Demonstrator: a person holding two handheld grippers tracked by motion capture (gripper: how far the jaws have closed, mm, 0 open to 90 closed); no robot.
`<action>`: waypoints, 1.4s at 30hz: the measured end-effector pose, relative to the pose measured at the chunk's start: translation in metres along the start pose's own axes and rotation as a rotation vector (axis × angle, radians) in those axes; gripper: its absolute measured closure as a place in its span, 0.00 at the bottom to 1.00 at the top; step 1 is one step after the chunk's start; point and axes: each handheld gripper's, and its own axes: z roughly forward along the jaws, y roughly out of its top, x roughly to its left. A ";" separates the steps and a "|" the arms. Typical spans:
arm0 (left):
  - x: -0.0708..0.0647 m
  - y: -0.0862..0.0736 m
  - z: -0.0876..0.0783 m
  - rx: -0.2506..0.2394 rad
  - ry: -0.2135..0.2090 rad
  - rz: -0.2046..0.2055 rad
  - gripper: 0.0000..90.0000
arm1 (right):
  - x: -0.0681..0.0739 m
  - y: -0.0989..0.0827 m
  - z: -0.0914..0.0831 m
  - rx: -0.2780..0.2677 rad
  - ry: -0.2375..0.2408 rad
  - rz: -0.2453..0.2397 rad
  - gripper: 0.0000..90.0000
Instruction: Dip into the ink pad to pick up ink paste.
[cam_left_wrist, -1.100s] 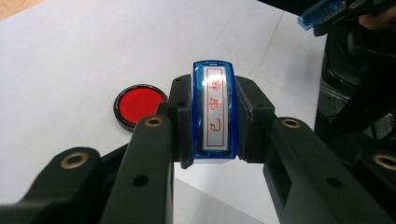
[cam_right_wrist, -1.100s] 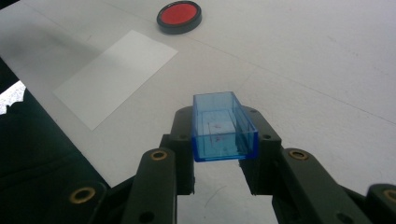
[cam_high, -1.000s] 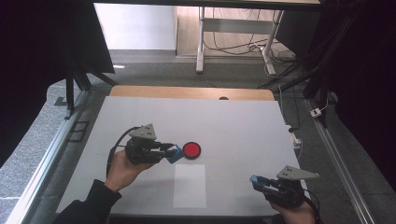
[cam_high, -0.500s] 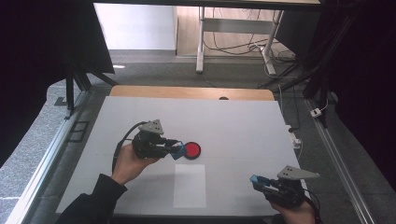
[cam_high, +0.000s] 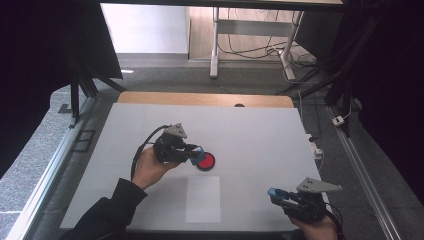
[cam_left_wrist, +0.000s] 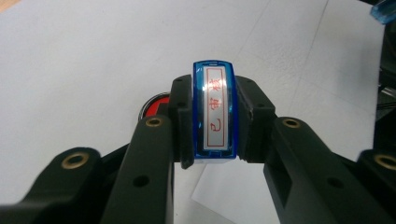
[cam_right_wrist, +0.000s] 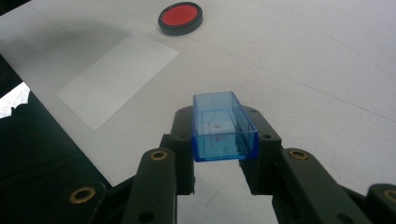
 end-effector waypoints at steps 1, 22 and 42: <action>0.001 0.001 0.001 0.004 0.002 0.000 0.78 | 0.000 0.000 0.000 -0.001 0.000 0.000 0.76; 0.020 0.008 0.037 0.064 0.027 -0.036 0.78 | 0.001 0.000 0.000 0.006 -0.005 -0.005 0.76; 0.028 0.004 0.068 0.147 0.064 -0.051 0.78 | 0.001 0.000 0.000 0.009 0.000 -0.011 0.76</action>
